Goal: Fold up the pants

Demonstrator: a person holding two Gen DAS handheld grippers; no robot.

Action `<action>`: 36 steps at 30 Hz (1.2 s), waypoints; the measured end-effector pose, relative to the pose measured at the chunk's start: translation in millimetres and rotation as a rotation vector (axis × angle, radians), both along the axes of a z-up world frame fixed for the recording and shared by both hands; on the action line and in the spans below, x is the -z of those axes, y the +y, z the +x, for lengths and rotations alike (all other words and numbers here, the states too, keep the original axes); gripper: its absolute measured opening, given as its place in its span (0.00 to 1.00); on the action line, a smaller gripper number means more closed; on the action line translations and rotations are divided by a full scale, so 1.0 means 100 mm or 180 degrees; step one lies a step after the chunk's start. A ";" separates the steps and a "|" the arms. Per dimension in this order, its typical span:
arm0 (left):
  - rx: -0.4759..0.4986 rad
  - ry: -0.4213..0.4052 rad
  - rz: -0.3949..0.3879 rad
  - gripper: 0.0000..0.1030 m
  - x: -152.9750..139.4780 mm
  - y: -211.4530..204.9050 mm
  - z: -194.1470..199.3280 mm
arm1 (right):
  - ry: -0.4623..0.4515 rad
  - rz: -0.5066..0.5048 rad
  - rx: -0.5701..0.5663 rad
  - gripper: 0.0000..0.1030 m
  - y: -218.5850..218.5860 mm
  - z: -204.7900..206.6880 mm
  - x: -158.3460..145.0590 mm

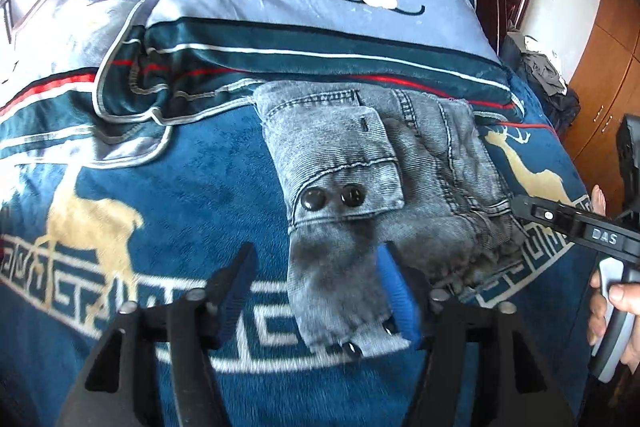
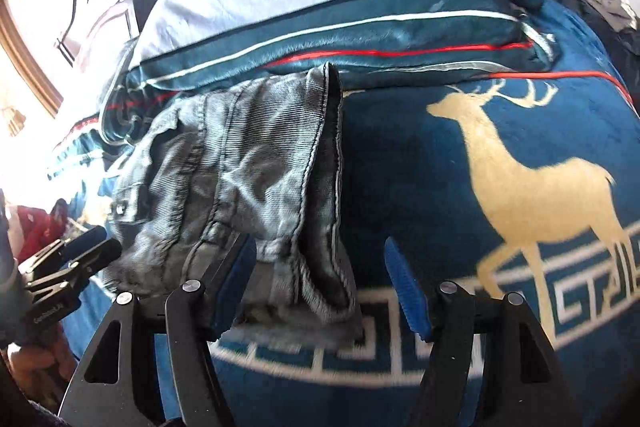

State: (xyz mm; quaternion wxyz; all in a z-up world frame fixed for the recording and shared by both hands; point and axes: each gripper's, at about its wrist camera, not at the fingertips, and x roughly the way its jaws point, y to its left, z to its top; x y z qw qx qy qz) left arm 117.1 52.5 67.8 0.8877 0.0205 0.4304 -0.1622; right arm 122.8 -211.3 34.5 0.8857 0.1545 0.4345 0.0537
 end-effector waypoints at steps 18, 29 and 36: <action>-0.0223 -0.0003 -0.0147 0.98 -0.33 0.10 -0.70 | -0.0248 0.0355 -0.0012 0.80 0.25 -0.93 -0.50; -0.0226 -0.0119 -0.0083 1.00 -0.54 0.05 -1.02 | -0.0418 0.0157 -0.0064 0.88 0.38 -1.32 -0.78; -0.0293 -0.0267 -0.0004 1.00 -0.69 0.05 -1.19 | -0.0464 0.0039 -0.0032 0.89 0.42 -1.48 -0.91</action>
